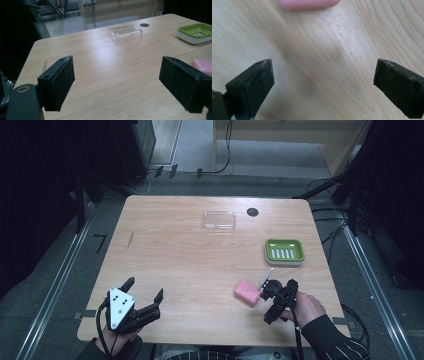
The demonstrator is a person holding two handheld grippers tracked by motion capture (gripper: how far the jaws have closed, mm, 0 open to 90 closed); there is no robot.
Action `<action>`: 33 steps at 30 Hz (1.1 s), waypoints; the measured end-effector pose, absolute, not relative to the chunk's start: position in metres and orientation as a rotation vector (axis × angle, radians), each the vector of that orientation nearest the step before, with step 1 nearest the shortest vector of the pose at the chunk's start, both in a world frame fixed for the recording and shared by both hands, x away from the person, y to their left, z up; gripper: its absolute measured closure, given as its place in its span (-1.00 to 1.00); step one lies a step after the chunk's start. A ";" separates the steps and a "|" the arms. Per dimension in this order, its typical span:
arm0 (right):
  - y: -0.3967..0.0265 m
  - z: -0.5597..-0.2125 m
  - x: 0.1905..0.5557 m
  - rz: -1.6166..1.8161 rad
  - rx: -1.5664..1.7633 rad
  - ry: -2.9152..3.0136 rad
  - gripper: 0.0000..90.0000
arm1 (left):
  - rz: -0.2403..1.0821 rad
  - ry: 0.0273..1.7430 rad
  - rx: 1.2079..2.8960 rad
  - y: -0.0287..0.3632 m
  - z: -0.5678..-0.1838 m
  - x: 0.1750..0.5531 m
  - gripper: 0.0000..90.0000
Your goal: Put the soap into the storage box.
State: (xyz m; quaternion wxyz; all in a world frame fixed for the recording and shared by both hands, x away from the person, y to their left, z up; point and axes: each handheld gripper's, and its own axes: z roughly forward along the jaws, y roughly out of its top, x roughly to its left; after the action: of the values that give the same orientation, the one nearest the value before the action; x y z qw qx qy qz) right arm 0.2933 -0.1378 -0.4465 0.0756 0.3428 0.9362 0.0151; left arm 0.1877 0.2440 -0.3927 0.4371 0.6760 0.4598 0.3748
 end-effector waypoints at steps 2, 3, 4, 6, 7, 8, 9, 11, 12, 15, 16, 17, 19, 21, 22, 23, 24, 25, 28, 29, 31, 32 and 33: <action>-0.136 -0.446 0.295 0.037 1.024 2.813 -0.93 | 0.930 1.152 1.677 0.246 -0.393 0.188 -0.70; -0.134 -0.446 0.296 0.041 1.023 2.812 -0.93 | 0.930 1.154 1.673 0.246 -0.393 0.188 -0.70; -0.133 -0.445 0.297 0.048 1.019 2.814 -0.93 | 0.928 1.154 1.669 0.246 -0.393 0.188 -0.70; -0.130 -0.444 0.300 0.056 1.022 2.821 -0.93 | 0.928 1.149 1.674 0.246 -0.393 0.188 -0.70; -0.128 -0.444 0.301 0.060 1.026 2.823 -0.93 | 0.929 1.149 1.677 0.246 -0.393 0.188 -0.70; -0.127 -0.444 0.302 0.066 1.029 2.822 -0.93 | 0.928 1.149 1.677 0.245 -0.393 0.188 -0.70; -0.125 -0.444 0.303 0.059 1.019 2.826 -0.93 | 0.929 1.148 1.675 0.245 -0.393 0.188 -0.70; -0.122 -0.445 0.305 0.058 1.020 2.833 -0.93 | 0.930 1.146 1.675 0.245 -0.393 0.188 -0.70; -0.121 -0.445 0.306 0.064 1.011 2.838 -0.93 | 0.928 1.148 1.675 0.245 -0.393 0.188 -0.70; -0.116 -0.446 0.309 0.060 1.007 2.844 -0.93 | 0.930 1.149 1.676 0.245 -0.393 0.188 -0.70; -0.115 -0.445 0.310 0.063 1.008 2.844 -0.93 | 0.930 1.149 1.677 0.245 -0.393 0.188 -0.70; -0.113 -0.445 0.311 0.066 1.005 2.846 -0.93 | 0.930 1.149 1.678 0.245 -0.393 0.188 -0.70; -0.111 -0.445 0.313 0.065 0.994 2.850 -0.93 | 0.931 1.152 1.675 0.246 -0.393 0.188 -0.70; -0.107 -0.446 0.316 0.062 1.003 2.853 -0.93 | 0.930 1.152 1.672 0.246 -0.393 0.188 -0.70; -0.106 -0.446 0.317 0.068 0.991 2.856 -0.93 | 0.930 1.148 1.673 0.246 -0.393 0.188 -0.70; -0.105 -0.447 0.318 0.065 1.003 2.855 -0.93 | 0.929 1.148 1.673 0.246 -0.393 0.187 -0.70; -0.103 -0.447 0.320 0.061 1.004 2.860 -0.93 | 0.929 1.147 1.675 0.246 -0.393 0.187 -0.70; -0.102 -0.447 0.320 0.053 1.007 2.859 -0.93 | 0.929 1.147 1.674 0.246 -0.393 0.187 -0.70; -0.098 -0.448 0.324 0.049 1.000 2.870 -0.93 | 0.932 1.147 1.672 0.246 -0.393 0.187 -0.70; -0.097 -0.449 0.325 0.046 0.999 2.873 -0.93 | 0.930 1.146 1.672 0.246 -0.393 0.187 -0.70; -0.095 -0.449 0.328 0.038 1.001 2.875 -0.93 | 0.932 1.149 1.675 0.245 -0.393 0.187 -0.70; -0.093 -0.450 0.330 0.035 0.994 2.880 -0.93 | 0.932 1.148 1.674 0.245 -0.393 0.187 -0.70; -0.092 -0.450 0.331 0.035 1.002 2.879 -0.93 | 0.934 1.148 1.675 0.245 -0.393 0.187 -0.70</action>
State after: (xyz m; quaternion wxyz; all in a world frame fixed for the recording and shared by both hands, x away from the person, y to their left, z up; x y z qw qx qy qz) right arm 0.3309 -0.0920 -0.4499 0.0465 0.3282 0.9434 0.0115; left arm 0.1873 0.2453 -0.3932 0.4379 0.6739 0.4616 0.3755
